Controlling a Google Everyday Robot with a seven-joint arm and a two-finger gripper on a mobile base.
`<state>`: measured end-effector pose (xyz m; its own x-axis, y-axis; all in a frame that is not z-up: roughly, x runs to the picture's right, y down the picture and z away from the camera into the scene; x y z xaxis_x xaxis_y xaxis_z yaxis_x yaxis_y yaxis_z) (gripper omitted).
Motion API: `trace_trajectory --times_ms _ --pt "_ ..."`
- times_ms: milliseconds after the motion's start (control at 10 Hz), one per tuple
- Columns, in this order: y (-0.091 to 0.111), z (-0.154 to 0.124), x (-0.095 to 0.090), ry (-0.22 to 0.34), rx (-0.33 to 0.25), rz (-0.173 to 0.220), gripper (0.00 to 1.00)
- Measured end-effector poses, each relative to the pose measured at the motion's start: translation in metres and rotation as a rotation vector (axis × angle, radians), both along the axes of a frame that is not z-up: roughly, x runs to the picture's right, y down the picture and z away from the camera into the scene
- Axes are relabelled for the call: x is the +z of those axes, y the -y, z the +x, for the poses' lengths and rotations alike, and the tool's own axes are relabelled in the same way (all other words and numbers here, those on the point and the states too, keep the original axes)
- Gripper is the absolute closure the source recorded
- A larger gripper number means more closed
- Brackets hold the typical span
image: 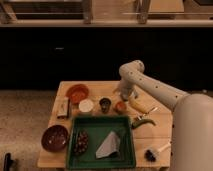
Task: Place apple in tray
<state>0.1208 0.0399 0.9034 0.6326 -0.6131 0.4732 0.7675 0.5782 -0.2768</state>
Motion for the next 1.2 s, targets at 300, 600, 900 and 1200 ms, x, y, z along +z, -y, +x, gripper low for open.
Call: trace_trajectory --times_ms 300,600,900,1200 --pt "0.024 0.004 -0.026 0.032 -0.051 0.016 0.20" --pt "0.017 -0.001 -0.034 0.070 -0.085 -0.011 0.20" --pt "0.002 -0.007 -0.039 0.105 -0.108 -0.039 0.20" --pt "-0.010 -0.015 -0.039 0.107 -0.100 -0.054 0.20"
